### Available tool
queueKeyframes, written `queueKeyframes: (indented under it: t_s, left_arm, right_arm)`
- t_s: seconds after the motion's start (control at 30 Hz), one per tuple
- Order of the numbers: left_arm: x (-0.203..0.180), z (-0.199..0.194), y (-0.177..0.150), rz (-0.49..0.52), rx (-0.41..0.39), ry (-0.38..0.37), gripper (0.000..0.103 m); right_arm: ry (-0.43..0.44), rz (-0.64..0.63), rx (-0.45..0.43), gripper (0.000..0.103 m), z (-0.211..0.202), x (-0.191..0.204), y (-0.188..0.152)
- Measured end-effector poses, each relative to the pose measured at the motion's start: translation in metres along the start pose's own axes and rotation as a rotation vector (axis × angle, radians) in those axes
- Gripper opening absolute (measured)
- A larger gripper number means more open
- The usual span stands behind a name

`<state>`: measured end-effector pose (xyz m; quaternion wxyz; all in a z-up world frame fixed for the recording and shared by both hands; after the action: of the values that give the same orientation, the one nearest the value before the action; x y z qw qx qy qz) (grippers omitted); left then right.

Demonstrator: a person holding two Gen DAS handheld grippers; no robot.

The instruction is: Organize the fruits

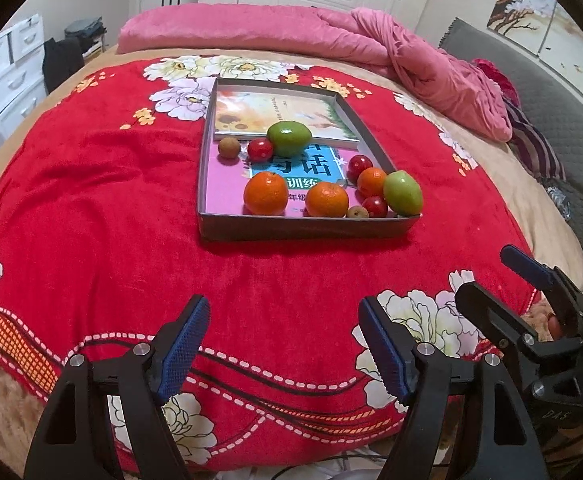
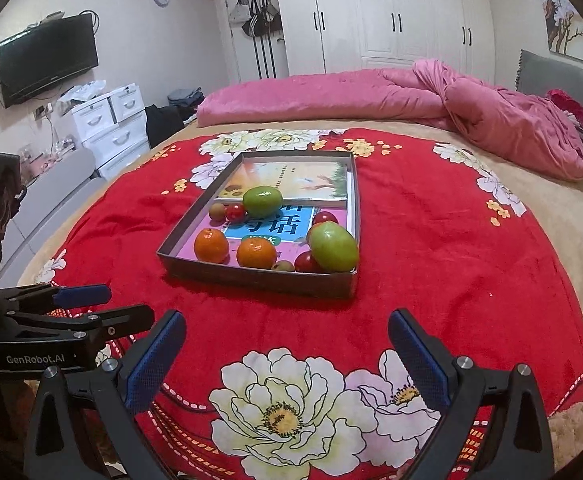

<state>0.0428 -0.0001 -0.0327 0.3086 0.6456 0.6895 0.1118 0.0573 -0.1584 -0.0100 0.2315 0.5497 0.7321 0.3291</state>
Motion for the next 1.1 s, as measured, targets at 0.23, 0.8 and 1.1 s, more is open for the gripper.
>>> queueKeyframes:
  t_s: [0.23,0.8,1.1]
  left_arm:
    - [-0.0006,-0.0001,0.0012,0.002,-0.003,0.002,0.078]
    - [-0.0027,-0.001,0.0032,0.008,-0.003,-0.006,0.078]
    - [-0.0042,-0.0008,0.0029,0.016,-0.005,-0.003,0.078]
  right_arm:
    - [-0.002,0.0,0.006,0.102,0.0018,-0.0005,-0.0018]
    - [0.001,-0.006,0.014,0.102,0.007,-0.0008,-0.0039]
    - [-0.002,-0.008,0.012,0.102,0.006,-0.0009,-0.0036]
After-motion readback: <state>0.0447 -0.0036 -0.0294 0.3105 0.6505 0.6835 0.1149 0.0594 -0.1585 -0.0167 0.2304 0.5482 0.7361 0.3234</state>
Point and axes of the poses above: each gripper's, at about its wrist camera, not at the fingertips, and z roughly the way its jaws point, x to its left, y to its top, the point moved 4 cm from there along z, roughly the way its jaws point, and after that the axes turned 6 degrees about -y, right-handed, at the moved point
